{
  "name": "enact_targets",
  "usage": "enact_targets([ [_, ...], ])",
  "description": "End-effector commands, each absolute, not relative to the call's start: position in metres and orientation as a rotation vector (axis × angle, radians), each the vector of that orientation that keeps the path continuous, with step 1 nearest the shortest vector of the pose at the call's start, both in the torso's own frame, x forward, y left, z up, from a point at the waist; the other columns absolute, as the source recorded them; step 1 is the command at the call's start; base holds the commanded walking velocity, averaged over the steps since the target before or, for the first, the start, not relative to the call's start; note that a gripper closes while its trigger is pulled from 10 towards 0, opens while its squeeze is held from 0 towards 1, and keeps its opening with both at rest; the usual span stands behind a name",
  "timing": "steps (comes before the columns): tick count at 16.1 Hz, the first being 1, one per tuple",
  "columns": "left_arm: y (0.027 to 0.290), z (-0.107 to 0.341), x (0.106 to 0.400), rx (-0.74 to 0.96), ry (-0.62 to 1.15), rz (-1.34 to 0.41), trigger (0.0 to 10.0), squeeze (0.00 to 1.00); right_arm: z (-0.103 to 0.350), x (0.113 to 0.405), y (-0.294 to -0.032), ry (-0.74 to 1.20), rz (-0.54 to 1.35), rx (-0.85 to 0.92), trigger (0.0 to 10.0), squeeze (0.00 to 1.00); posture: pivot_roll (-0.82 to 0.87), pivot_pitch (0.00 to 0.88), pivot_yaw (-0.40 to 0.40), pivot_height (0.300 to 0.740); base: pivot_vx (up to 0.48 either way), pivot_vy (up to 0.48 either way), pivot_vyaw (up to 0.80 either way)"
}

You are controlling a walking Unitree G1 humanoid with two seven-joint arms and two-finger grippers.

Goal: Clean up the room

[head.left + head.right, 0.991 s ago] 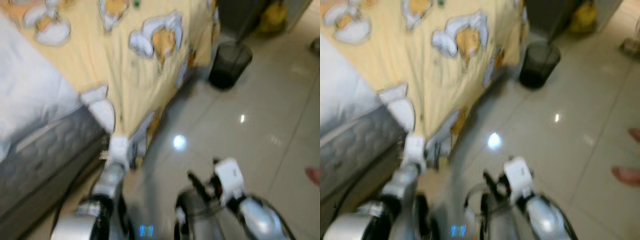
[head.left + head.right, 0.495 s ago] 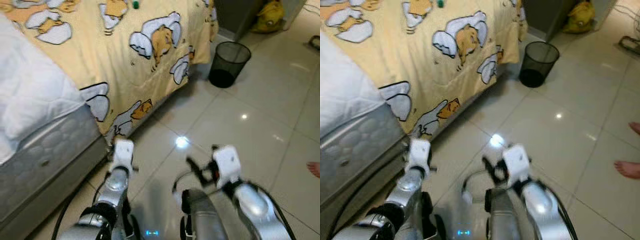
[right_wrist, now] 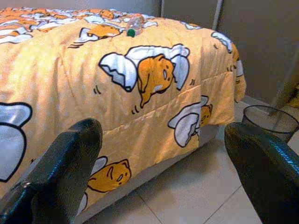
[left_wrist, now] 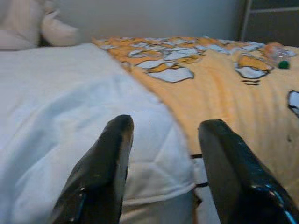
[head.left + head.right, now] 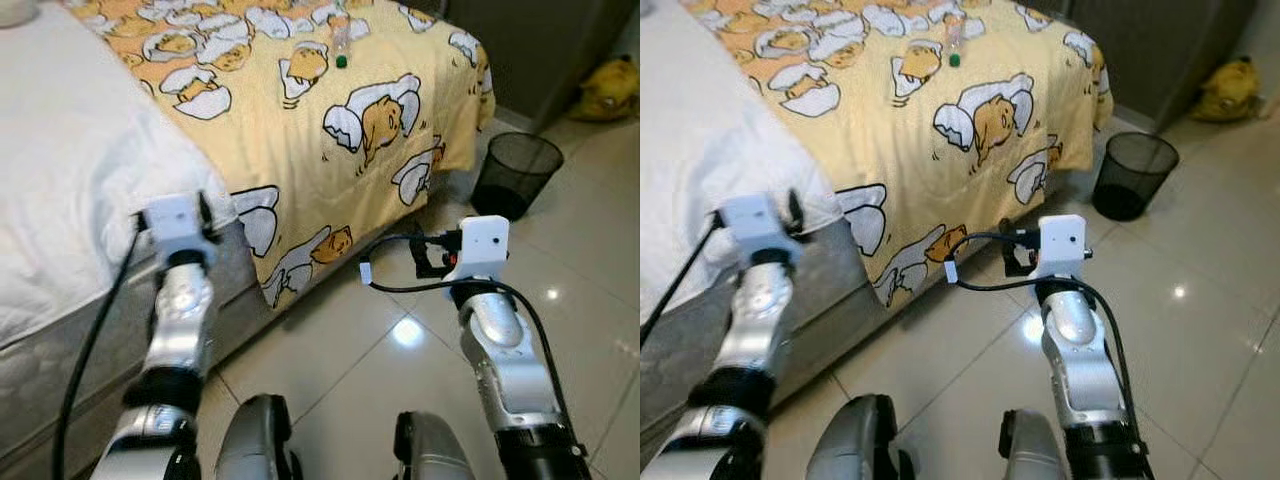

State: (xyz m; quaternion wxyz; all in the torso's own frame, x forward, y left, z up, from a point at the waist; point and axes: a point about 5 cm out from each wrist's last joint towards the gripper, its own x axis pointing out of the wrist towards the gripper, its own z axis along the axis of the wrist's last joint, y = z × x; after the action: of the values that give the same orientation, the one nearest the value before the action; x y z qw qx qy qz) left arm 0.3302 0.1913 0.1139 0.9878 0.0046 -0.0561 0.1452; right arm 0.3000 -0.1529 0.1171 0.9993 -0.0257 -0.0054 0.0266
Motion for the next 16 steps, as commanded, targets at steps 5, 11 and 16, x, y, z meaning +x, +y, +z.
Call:
enact_targets([
  [5, 0.171, 0.102, 0.331, 0.076, 0.004, 0.236, 10.0, 1.00, 0.114, 0.306, -0.151, -0.030, 0.042, -0.071, 10.0, 1.00, -0.19, 0.000, 0.060, 0.630, 0.000, -0.452, 0.75],
  [11, 0.163, 0.094, 0.335, 0.137, 0.079, 0.149, 10.0, 0.00, 0.096, 0.302, -0.150, 0.016, 0.095, -0.155, 10.0, 1.00, -0.19, 0.000, 0.064, 0.630, 0.086, -0.419, 0.64],
  [16, 0.152, 0.098, 0.335, 0.075, 0.045, 0.080, 10.0, 0.00, 0.100, 0.305, -0.128, -0.030, 0.166, -0.109, 10.0, 0.00, -0.19, 0.000, 0.089, 0.655, 0.000, 0.000, 0.00],
])
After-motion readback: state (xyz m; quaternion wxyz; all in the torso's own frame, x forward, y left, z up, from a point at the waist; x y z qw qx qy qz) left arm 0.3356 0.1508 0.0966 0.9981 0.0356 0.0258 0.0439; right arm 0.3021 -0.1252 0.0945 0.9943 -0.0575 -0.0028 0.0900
